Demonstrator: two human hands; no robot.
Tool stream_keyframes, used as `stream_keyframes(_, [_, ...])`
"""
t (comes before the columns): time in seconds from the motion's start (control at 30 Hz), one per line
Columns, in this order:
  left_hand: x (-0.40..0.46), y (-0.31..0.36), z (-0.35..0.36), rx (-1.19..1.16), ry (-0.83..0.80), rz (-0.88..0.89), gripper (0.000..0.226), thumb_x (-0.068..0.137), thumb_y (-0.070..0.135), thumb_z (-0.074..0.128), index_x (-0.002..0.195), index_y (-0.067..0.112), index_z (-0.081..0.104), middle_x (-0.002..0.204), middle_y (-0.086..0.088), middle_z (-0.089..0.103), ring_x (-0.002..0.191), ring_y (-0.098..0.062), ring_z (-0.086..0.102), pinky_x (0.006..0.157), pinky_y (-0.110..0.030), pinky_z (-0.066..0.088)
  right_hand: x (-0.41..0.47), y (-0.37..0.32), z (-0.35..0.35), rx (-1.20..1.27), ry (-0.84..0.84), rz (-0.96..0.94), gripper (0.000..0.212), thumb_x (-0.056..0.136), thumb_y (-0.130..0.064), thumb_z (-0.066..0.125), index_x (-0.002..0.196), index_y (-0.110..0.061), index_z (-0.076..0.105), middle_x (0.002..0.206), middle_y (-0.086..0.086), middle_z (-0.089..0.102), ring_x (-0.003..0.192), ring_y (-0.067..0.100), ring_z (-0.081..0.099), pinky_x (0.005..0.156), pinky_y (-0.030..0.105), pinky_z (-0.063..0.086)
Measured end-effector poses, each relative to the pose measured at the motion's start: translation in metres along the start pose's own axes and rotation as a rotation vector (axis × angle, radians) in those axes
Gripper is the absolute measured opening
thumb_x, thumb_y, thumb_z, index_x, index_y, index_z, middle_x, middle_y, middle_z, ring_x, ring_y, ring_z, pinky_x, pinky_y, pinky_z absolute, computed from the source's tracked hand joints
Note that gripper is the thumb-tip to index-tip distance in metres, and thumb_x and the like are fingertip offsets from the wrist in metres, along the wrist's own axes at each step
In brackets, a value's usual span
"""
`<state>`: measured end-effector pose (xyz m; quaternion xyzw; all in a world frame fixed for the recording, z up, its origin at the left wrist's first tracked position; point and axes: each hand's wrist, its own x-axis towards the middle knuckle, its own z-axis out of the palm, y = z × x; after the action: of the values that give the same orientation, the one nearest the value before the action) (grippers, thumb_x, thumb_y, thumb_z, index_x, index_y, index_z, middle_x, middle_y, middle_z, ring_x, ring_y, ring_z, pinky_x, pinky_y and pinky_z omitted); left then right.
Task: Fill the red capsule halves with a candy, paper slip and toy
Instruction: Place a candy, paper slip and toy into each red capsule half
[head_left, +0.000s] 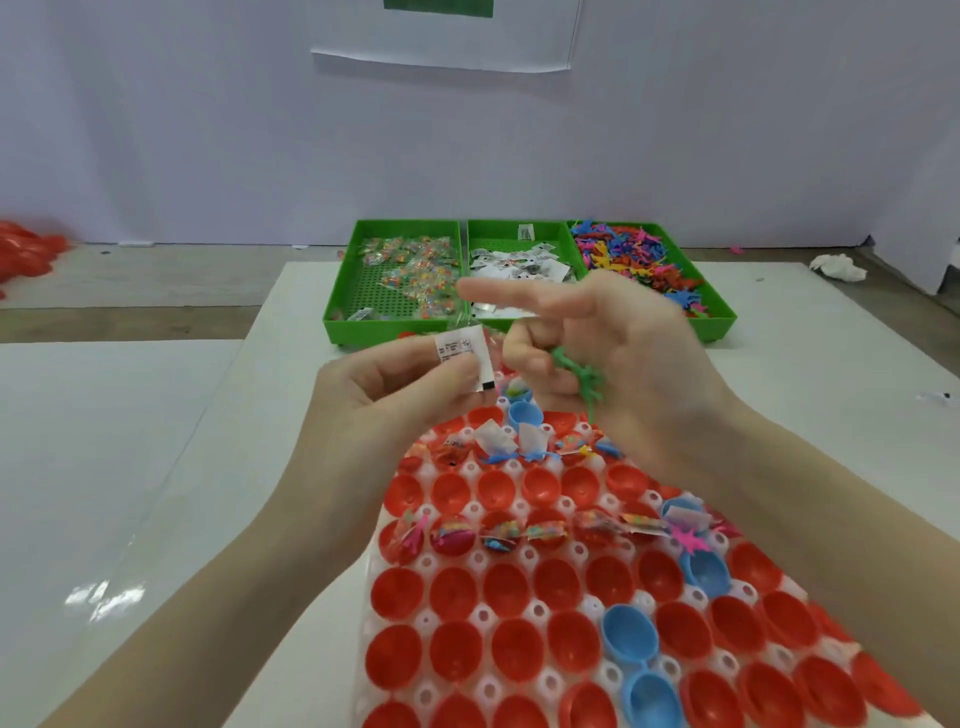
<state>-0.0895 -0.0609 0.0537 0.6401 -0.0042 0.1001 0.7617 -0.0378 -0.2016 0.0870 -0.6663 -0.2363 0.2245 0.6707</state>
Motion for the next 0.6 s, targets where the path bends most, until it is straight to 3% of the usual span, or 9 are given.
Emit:
stream_keyframes(0.2, [-0.026, -0.003, 0.001, 0.093, -0.031, -0.073, 0.019, 0.064, 0.022, 0.066, 0.079, 0.015, 0.076, 0.078, -0.006, 0.074, 0.074, -0.015, 0.071, 0.064, -0.016, 0.053, -0.019, 0.001, 0.000, 0.067, -0.089, -0.033, 0.058, 0.077, 0.015, 0.028, 0.117, -0.020, 0.052, 0.068, -0.001, 0.044, 0.054, 0.003, 0.041, 0.051, 0.017, 0.034])
stream_keyframes(0.33, [-0.038, -0.002, 0.006, 0.077, -0.048, -0.088, 0.015, 0.066, 0.022, 0.067, 0.077, 0.019, 0.077, 0.073, -0.003, 0.073, 0.070, -0.012, 0.071, 0.060, -0.013, 0.051, -0.026, 0.005, 0.009, 0.082, -0.118, -0.133, 0.048, 0.091, 0.011, 0.033, 0.123, -0.020, 0.050, 0.079, -0.005, 0.059, 0.061, 0.002, 0.047, 0.061, 0.013, 0.043])
stream_keyframes(0.4, [-0.042, 0.000, 0.007, 0.063, -0.051, -0.094, 0.017, 0.064, 0.026, 0.067, 0.078, 0.021, 0.077, 0.076, -0.004, 0.074, 0.071, -0.012, 0.071, 0.062, -0.014, 0.051, -0.028, 0.006, 0.016, 0.092, -0.126, -0.190, 0.045, 0.093, 0.009, 0.031, 0.121, -0.021, 0.050, 0.086, -0.006, 0.064, 0.072, 0.001, 0.056, 0.071, 0.012, 0.047])
stream_keyframes(0.47, [-0.045, 0.001, 0.008, 0.029, -0.056, -0.095, 0.019, 0.061, 0.030, 0.068, 0.076, 0.023, 0.078, 0.077, -0.004, 0.074, 0.072, -0.010, 0.070, 0.064, -0.013, 0.051, -0.029, 0.008, 0.022, 0.114, -0.128, -0.233, 0.044, 0.095, 0.008, 0.028, 0.122, -0.020, 0.047, 0.101, -0.002, 0.065, 0.096, 0.004, 0.063, 0.085, 0.014, 0.047])
stream_keyframes(0.6, [-0.049, 0.005, 0.004, 0.033, -0.082, -0.105, 0.017, 0.062, 0.029, 0.074, 0.075, 0.020, 0.078, 0.078, -0.006, 0.074, 0.074, -0.011, 0.070, 0.065, -0.013, 0.051, -0.029, 0.011, 0.032, 0.086, -0.081, -0.324, 0.047, 0.095, 0.011, 0.026, 0.125, -0.021, 0.041, 0.116, 0.000, 0.059, 0.113, 0.007, 0.056, 0.095, 0.015, 0.044])
